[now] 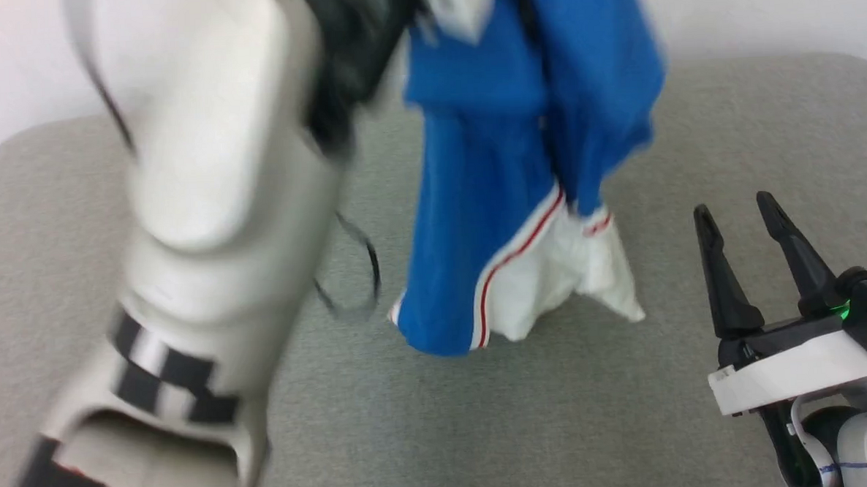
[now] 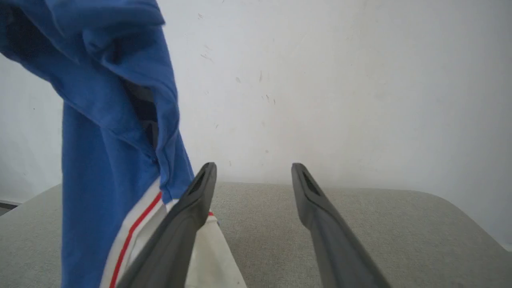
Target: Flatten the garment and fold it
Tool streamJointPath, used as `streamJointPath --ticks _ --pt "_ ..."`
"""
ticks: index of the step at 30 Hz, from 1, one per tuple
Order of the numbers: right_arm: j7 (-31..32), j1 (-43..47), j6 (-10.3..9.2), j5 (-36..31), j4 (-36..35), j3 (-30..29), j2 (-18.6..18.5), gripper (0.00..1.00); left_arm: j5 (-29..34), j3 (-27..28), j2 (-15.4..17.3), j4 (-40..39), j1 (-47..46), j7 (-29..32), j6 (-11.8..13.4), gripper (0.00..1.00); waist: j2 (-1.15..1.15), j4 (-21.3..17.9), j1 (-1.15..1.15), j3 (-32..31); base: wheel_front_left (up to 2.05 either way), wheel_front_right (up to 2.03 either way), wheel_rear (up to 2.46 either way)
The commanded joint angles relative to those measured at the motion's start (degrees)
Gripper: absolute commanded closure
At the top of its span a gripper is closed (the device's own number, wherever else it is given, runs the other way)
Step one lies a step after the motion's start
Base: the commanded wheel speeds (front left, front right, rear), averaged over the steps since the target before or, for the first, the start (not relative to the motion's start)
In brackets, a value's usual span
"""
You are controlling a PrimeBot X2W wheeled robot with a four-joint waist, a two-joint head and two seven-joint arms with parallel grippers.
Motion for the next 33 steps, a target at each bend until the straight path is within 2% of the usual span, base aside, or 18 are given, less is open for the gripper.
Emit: streamJointPath --ticks 1,3,8,12,17,18,19,20,25,29,33 --pt "-0.2 -0.1 -0.12 -0.3 -0.2 -0.1 0.2 0.00 -1.1 -1.8 -0.3 0.2 2.6 -0.9 0.7 1.00 0.00 -1.5 0.00 1.0 0.00 0.00 0.00" --pt "-0.1 -0.2 -0.12 -0.1 -0.2 0.0 0.1 0.00 -3.0 -4.6 -0.3 1.0 6.7 -2.4 2.2 1.00 0.00 -2.4 0.00 1.7 0.00 0.00 0.00" --pt "0.3 -1.2 -0.12 0.6 -0.1 1.3 -0.4 0.00 -1.4 -10.9 -0.1 8.6 15.4 -5.3 3.5 1.00 0.00 -4.6 0.00 4.1 0.00 0.00 0.00" --pt "0.6 -2.4 -0.12 1.4 0.0 2.7 -1.1 0.00 1.1 -13.2 0.8 17.7 19.2 -8.2 4.8 1.00 0.00 -6.3 0.00 6.3 0.00 0.00 0.00" --pt "0.8 -3.4 -0.12 2.2 0.7 3.7 -2.2 0.00 1.2 -12.6 1.0 27.3 20.4 -12.2 6.4 1.00 0.00 -7.4 0.00 7.9 0.00 0.00 0.00" --pt "0.8 -3.4 -0.12 2.3 0.9 3.6 -2.4 0.00 1.1 -12.6 0.8 28.4 20.2 -13.3 6.2 0.95 0.00 -7.2 0.00 7.9 0.00 0.00 0.00" --pt "0.9 -3.2 -0.12 2.3 1.0 3.4 -2.6 0.00 0.7 -12.3 0.6 29.2 20.0 -14.5 6.2 0.50 0.00 -7.0 0.00 7.9 0.00 0.00 0.00" --pt "0.9 -3.1 -0.12 2.4 1.2 3.2 -2.8 0.00 0.1 -12.0 0.4 29.7 19.8 -15.8 6.2 0.00 0.00 -6.7 0.00 7.8 0.00 0.00 0.00" --pt "1.2 -2.0 -0.12 2.1 1.4 2.7 -3.1 0.00 -3.3 -10.3 -0.2 27.7 18.8 -23.7 4.9 0.00 0.00 -4.9 0.00 5.5 0.00 0.00 0.00" --pt "1.8 -0.4 -0.12 1.7 1.4 2.7 -2.7 0.00 -6.5 -7.6 -0.2 20.3 21.1 -30.5 4.4 0.00 0.00 -3.7 0.00 2.8 0.00 0.00 0.00" --pt "2.3 1.6 -0.12 1.3 0.9 2.4 -1.9 0.00 -6.4 -4.6 3.8 7.6 28.4 -33.7 5.4 0.00 0.00 -2.8 0.00 0.7 0.00 0.00 0.00"
